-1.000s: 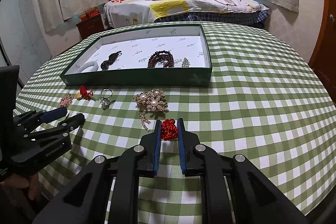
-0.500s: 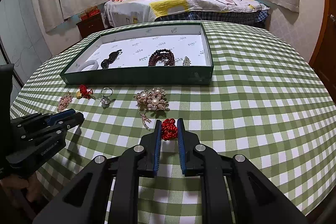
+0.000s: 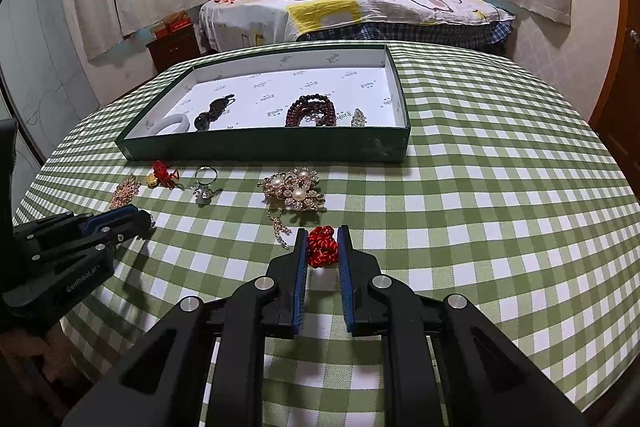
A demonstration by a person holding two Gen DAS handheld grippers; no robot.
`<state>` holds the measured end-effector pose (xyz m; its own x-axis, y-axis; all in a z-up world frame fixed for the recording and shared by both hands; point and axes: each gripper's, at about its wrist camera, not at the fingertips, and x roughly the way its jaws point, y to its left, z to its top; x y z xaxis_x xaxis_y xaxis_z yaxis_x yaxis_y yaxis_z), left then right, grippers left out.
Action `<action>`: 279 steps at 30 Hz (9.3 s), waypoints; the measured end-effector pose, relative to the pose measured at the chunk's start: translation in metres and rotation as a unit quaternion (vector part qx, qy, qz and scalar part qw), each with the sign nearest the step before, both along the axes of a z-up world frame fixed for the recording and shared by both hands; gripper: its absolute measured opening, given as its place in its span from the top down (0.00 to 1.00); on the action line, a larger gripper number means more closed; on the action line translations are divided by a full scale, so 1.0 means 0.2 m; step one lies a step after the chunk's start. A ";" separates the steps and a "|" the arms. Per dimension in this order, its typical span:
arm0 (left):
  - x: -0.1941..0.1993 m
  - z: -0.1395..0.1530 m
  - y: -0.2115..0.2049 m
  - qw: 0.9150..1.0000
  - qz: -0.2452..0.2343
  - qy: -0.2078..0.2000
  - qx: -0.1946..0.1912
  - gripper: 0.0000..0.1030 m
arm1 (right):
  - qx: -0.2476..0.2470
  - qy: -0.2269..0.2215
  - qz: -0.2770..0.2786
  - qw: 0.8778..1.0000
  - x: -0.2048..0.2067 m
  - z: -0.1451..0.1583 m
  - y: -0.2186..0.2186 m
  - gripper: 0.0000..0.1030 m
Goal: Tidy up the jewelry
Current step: 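Grasp the small pearl brooch with the left gripper while the right holds the charm, then drop the brooch into the box with the left gripper while the right releases the charm, then grasp the large pearl flower brooch with the right gripper, then grasp the gold chain necklace with the left gripper while the right gripper holds the brooch, then lower the gold chain into the box with left gripper while right releases the brooch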
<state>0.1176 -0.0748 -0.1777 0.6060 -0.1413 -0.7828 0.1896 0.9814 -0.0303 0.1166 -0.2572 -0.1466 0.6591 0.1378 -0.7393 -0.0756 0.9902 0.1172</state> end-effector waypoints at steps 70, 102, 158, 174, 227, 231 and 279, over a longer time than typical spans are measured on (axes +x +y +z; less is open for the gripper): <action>1.10 0.00 0.18 0.999 0.040 0.026 0.001 0.56 | -0.013 0.010 -0.011 1.000 0.97 -0.04 -0.05 0.61; 0.50 0.25 0.22 0.997 0.044 -0.056 -0.011 0.37 | 0.014 -0.028 -0.003 1.000 0.40 0.19 0.02 0.60; 0.19 -0.02 0.36 0.997 0.076 0.012 0.008 0.36 | -0.014 0.033 0.020 0.999 0.29 -0.06 0.15 0.59; 0.20 -0.04 0.32 1.000 0.028 0.004 0.005 0.81 | -0.001 0.036 0.021 0.999 0.29 -0.07 0.12 0.59; 0.10 0.35 0.39 0.995 0.029 -0.079 -0.053 0.84 | 0.006 -0.030 0.021 0.999 0.17 0.19 0.12 0.59; 0.09 0.42 0.38 0.994 0.025 -0.096 -0.054 0.84 | 0.007 -0.042 0.022 0.999 0.16 0.24 0.12 0.59; 1.06 0.31 0.04 0.995 -0.005 -0.093 -0.027 0.84 | -0.016 -0.086 0.004 0.996 1.00 0.26 0.10 0.59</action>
<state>0.3287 -0.0663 -0.1167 0.7382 -0.1866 -0.6483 0.2073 0.9772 -0.0453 0.3157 -0.2380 -0.0951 0.7754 0.1212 -0.6198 -0.0992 0.9926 0.0700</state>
